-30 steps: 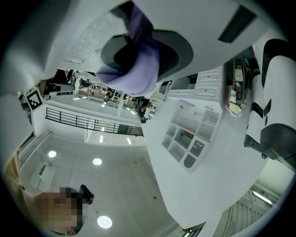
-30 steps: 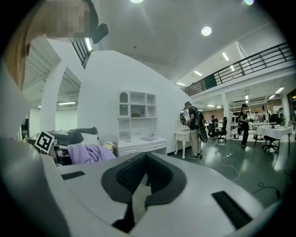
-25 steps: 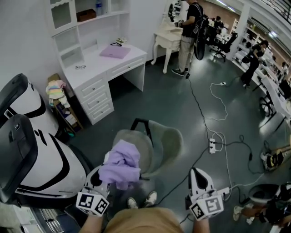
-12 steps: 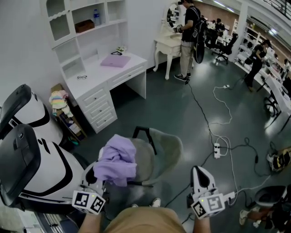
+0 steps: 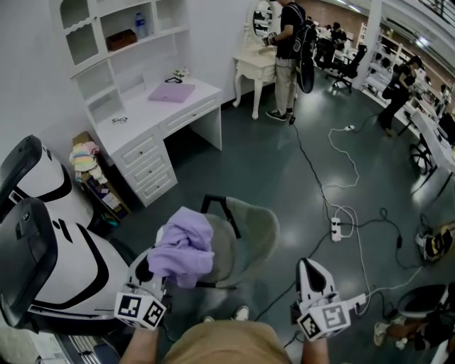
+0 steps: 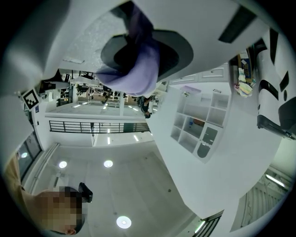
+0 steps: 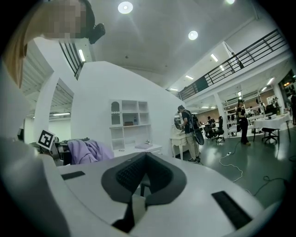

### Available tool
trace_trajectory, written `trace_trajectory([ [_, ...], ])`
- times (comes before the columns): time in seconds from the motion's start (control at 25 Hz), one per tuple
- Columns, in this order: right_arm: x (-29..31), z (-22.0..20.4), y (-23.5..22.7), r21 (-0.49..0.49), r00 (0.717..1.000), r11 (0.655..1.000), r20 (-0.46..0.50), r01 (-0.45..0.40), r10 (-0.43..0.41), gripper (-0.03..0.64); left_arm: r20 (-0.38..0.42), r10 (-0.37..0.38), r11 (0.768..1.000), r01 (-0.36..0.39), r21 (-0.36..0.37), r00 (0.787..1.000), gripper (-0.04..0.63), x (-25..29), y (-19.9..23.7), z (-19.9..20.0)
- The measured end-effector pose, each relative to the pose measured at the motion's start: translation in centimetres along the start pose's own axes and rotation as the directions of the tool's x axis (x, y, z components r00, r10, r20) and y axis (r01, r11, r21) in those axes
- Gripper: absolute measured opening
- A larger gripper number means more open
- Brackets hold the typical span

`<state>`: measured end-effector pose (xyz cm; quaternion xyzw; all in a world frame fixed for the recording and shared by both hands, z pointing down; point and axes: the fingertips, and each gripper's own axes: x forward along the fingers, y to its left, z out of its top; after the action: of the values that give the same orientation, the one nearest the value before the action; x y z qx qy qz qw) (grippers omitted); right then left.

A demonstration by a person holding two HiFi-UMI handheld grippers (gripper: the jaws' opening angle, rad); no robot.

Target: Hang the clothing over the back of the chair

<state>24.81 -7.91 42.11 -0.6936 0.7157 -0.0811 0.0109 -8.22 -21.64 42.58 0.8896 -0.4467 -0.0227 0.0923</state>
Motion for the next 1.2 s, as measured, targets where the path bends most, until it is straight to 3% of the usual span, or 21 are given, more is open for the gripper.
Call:
trace_trajectory([
  [0.36, -2.1, -1.3, -2.9, 0.010, 0.998, 0.999, -0.018, 0.052, -0.052, 0.003, -0.066, -0.103, 0.992, 0.107, 0.069, 0.993, 0.049, 7.7, -4.1, -4.0],
  [0.68, -3.7, -2.6, -5.7, 0.030, 0.995, 0.995, -0.027, 0.096, -0.095, 0.003, -0.164, -0.234, 0.959, 0.255, 0.123, 0.958, 0.049, 16.3, -10.8, -8.3],
  [0.84, -4.7, -3.5, -7.4, 0.040, 0.992, 0.992, -0.041, 0.122, -0.121, 0.004, -0.237, -0.306, 0.927, 0.345, 0.148, 0.922, 0.049, 20.7, -15.3, -11.2],
  [1.0, -5.4, -3.7, -8.7, 0.037, 0.988, 0.988, -0.054, 0.147, -0.144, 0.005, -0.323, -0.385, 0.873, 0.455, 0.178, 0.865, 0.049, 25.2, -20.6, -14.7],
  [1.08, -5.8, -4.3, -9.4, 0.042, 0.985, 0.986, -0.064, 0.161, -0.158, 0.004, -0.376, -0.401, 0.850, 0.492, 0.188, 0.836, 0.050, 27.2, -22.8, -16.8],
  [1.2, -6.3, -5.3, -10.4, 0.053, 0.981, 0.982, -0.086, 0.182, -0.177, 0.003, -0.448, -0.399, 0.835, 0.518, 0.182, 0.800, 0.051, 29.8, -25.0, -20.2],
])
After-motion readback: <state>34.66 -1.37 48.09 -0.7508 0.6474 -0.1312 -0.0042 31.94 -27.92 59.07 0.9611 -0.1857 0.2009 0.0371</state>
